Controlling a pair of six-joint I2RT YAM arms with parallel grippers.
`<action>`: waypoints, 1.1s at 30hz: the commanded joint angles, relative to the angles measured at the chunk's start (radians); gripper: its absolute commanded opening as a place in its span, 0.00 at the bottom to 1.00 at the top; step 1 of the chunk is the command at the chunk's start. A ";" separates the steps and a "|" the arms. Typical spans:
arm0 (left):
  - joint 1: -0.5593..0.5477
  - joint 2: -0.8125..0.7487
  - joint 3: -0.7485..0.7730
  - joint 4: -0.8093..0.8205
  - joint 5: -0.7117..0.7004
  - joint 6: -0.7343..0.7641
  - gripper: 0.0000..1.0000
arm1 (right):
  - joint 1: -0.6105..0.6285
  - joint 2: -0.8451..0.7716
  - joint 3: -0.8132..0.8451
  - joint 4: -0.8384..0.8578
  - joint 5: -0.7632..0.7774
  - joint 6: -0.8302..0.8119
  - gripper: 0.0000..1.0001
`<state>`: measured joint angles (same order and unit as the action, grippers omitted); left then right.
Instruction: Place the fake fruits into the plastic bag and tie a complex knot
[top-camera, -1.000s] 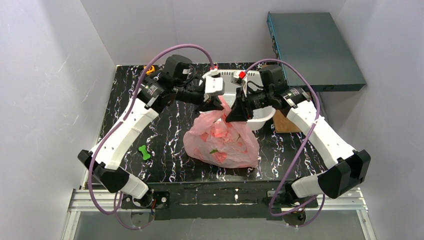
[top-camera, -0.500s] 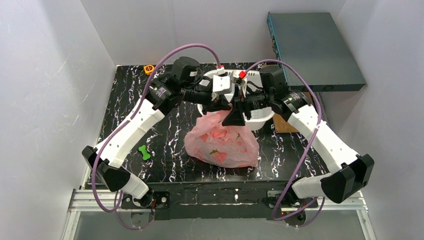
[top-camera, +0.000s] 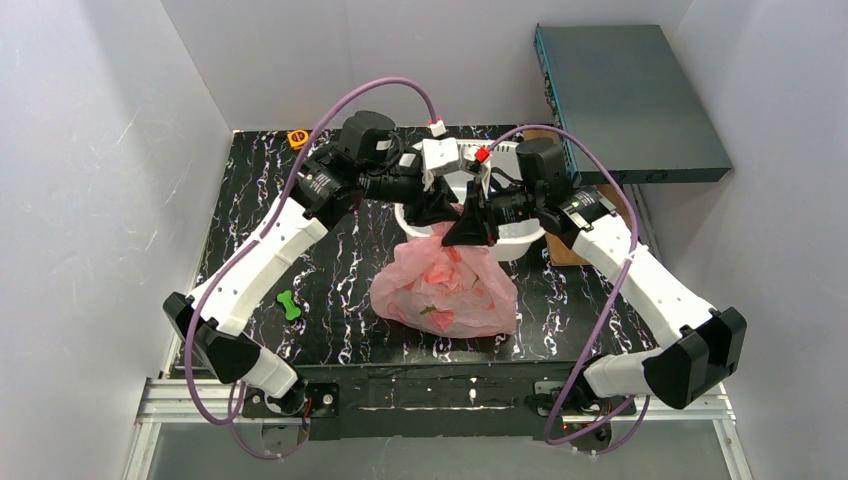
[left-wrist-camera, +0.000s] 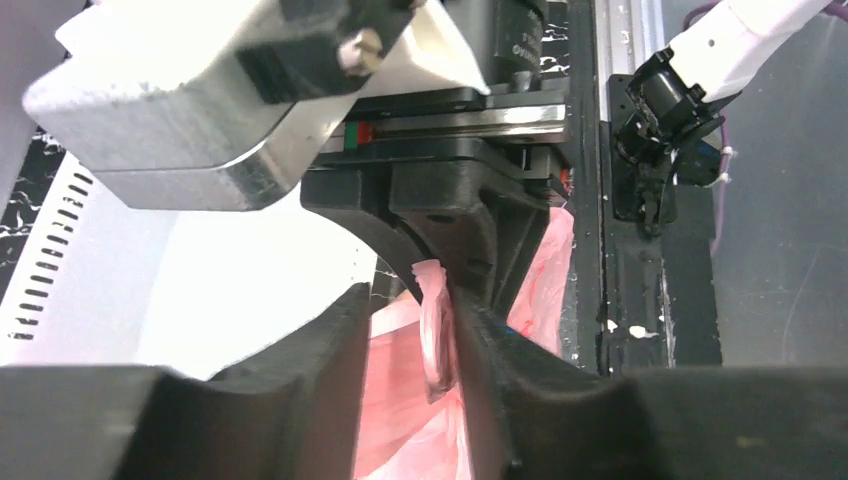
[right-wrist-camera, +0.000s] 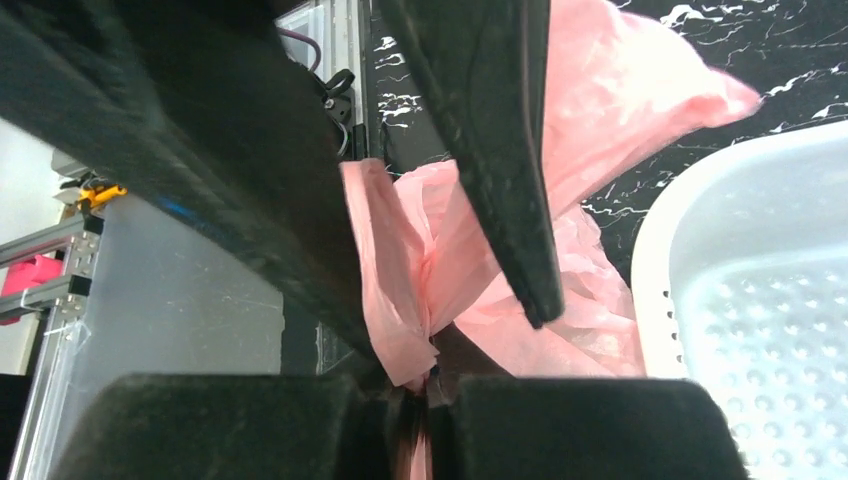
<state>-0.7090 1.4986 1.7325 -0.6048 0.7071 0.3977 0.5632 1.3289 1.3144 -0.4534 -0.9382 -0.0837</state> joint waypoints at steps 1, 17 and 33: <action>-0.005 -0.067 0.037 -0.043 0.050 -0.031 0.43 | 0.004 -0.024 -0.011 0.047 0.025 -0.029 0.04; 0.252 0.033 0.219 -0.255 0.202 -0.068 0.63 | 0.005 -0.050 -0.033 0.031 -0.011 -0.122 0.01; 0.259 0.149 0.221 -0.193 0.347 -0.288 0.00 | -0.002 -0.066 -0.052 -0.027 0.007 -0.166 0.01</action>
<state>-0.4778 1.6836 1.9316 -0.8200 0.9546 0.1848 0.5652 1.3022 1.2785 -0.4557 -0.9257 -0.2298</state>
